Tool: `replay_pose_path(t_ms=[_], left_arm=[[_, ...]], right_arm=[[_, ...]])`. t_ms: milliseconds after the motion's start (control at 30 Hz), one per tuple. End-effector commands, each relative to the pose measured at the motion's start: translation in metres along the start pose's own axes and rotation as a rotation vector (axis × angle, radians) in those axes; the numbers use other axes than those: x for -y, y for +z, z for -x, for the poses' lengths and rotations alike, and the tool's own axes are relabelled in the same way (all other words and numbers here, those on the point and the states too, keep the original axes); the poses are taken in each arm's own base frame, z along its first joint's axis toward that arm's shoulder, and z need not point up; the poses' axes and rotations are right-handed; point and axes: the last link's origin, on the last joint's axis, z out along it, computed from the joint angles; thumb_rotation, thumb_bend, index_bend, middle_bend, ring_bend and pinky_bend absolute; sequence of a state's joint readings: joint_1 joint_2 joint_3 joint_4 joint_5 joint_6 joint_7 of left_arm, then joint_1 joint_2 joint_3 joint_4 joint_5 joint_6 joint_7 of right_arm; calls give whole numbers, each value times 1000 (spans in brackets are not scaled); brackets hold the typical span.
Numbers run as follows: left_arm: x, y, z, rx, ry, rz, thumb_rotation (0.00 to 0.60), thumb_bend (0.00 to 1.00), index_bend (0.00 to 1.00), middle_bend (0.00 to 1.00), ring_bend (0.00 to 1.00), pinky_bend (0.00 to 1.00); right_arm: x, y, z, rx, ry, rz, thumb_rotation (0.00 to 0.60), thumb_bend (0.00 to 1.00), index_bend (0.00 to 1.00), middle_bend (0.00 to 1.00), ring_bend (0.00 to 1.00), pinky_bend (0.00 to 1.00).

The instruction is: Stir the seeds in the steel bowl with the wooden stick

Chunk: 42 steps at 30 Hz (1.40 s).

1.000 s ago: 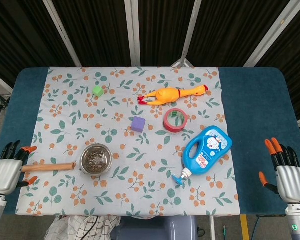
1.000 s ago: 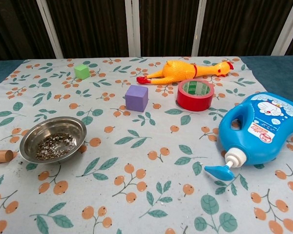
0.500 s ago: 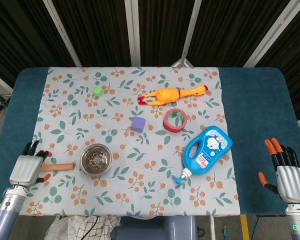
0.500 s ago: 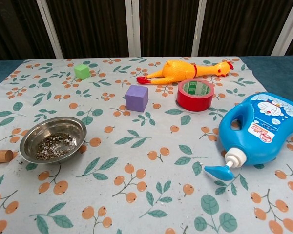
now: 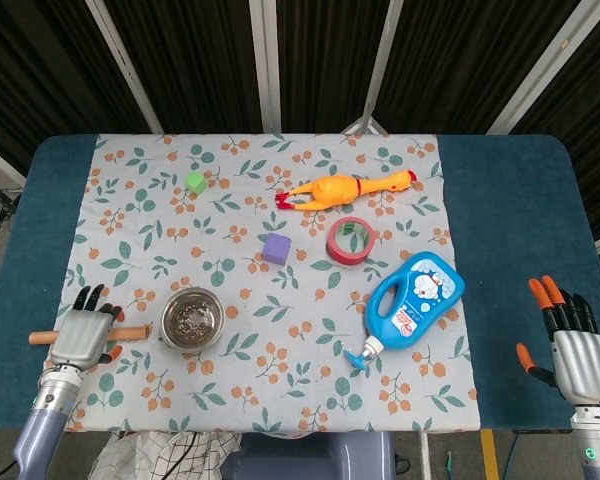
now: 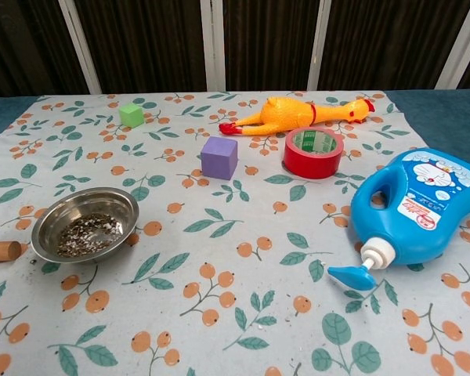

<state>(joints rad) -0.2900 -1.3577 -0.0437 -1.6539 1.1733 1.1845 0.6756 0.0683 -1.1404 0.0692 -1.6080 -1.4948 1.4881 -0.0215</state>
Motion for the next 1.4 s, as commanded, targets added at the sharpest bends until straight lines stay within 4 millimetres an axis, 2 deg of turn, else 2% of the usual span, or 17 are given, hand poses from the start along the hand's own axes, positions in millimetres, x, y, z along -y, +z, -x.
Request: replay_pose_path(t_ms=[33, 833, 1167, 1400], left_arm=[[-1, 2, 1, -1, 1, 2, 600, 345, 406, 385, 47, 0], [-8, 13, 12, 35, -4, 23, 600, 428, 442, 446, 59, 0], [-10, 12, 13, 35, -19, 32, 600, 684, 492, 549, 98, 0], [-13, 10, 11, 18, -30, 50, 600, 800, 540, 600, 123, 0]], right_arm=[[0, 0, 0, 1, 1, 2, 600, 397, 0, 0, 0, 0], [-1, 0, 1, 9, 6, 12, 600, 397, 0, 0, 0, 0], [-1, 0, 1, 12, 8, 15, 600, 397, 0, 0, 0, 0], [-1, 0, 1, 16, 12, 19, 600, 397, 0, 0, 0, 0]])
